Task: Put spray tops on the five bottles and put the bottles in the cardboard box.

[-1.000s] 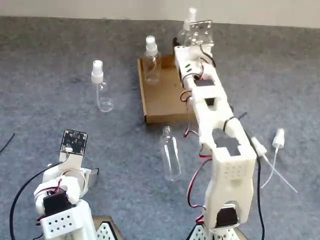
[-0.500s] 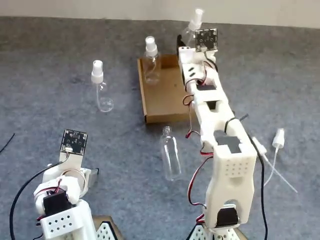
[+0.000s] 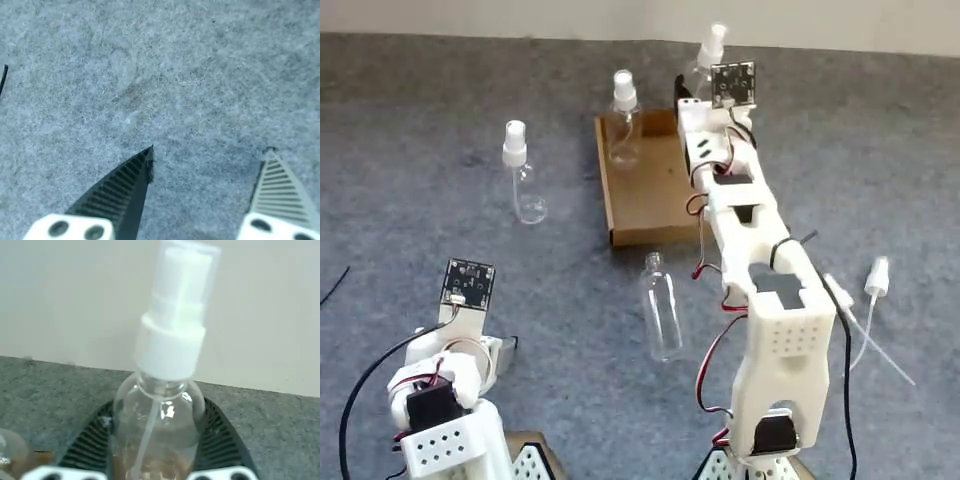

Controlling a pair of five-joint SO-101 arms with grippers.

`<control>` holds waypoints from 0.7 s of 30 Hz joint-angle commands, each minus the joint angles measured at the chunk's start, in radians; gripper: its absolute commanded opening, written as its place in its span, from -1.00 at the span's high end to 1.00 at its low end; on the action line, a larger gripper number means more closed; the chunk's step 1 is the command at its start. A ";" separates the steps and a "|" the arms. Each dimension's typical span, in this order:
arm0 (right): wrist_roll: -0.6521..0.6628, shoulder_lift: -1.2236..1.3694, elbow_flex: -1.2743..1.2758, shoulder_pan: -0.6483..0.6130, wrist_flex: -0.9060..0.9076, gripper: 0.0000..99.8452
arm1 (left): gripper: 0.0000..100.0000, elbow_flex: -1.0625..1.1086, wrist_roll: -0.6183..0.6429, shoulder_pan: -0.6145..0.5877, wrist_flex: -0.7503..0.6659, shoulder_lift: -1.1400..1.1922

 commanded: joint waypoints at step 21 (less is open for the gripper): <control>-0.002 -0.018 0.002 0.002 0.110 0.96 | 0.40 0.021 -0.006 0.012 -0.020 0.001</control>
